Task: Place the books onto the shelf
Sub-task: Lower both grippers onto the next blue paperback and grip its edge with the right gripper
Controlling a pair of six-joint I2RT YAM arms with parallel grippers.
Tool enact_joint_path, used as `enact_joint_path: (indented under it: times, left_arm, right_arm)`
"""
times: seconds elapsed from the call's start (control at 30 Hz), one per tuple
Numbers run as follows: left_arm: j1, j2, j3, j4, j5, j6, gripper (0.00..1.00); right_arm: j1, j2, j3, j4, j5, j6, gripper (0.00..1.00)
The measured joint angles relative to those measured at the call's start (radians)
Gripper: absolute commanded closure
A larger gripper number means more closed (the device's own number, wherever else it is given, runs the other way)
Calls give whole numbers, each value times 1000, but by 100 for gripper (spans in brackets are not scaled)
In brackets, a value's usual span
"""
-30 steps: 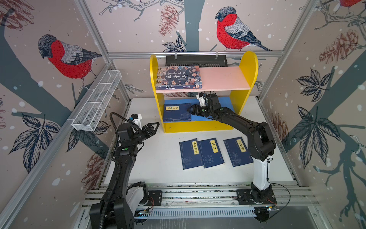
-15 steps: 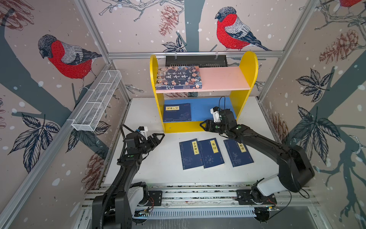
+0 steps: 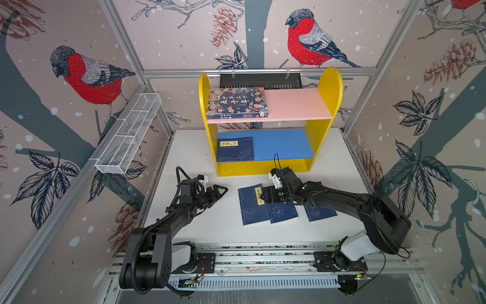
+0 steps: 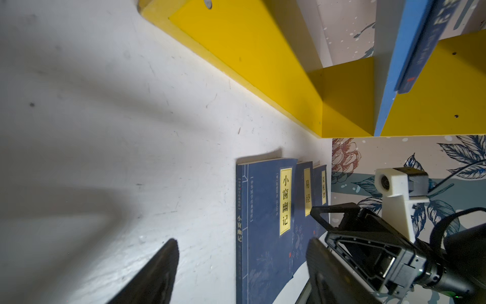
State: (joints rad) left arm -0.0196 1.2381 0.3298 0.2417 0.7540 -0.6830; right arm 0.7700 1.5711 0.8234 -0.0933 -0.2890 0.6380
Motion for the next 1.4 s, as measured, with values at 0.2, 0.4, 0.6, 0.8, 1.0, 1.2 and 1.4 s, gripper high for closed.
enact_joint_path:
  times: [0.2, 0.4, 0.6, 0.8, 1.0, 1.2, 1.4]
  left_arm:
    - [-35, 37, -23, 21, -2, 11, 21]
    - [-55, 63, -31, 32, -7, 21, 26]
    - [-74, 106, -31, 66, -13, 21, 33]
    - [-94, 136, -24, 88, 2, 29, 32]
    - [-95, 137, -13, 86, 5, 37, 25]
    - [-95, 130, 15, 40, -42, 70, 24]
    - [-95, 122, 17, 28, -68, 89, 24]
  right_arm:
    - [23, 87, 23, 24, 4, 17, 36]
    - [48, 134, 58, 58, 3, 16, 36]
    - [81, 185, 88, 117, -44, 14, 36]
    - [96, 190, 94, 128, -55, 24, 35]
    - [113, 183, 116, 65, -60, 19, 34]
    - [126, 191, 155, 19, -55, 5, 33]
    - [135, 216, 173, 12, -70, -13, 34]
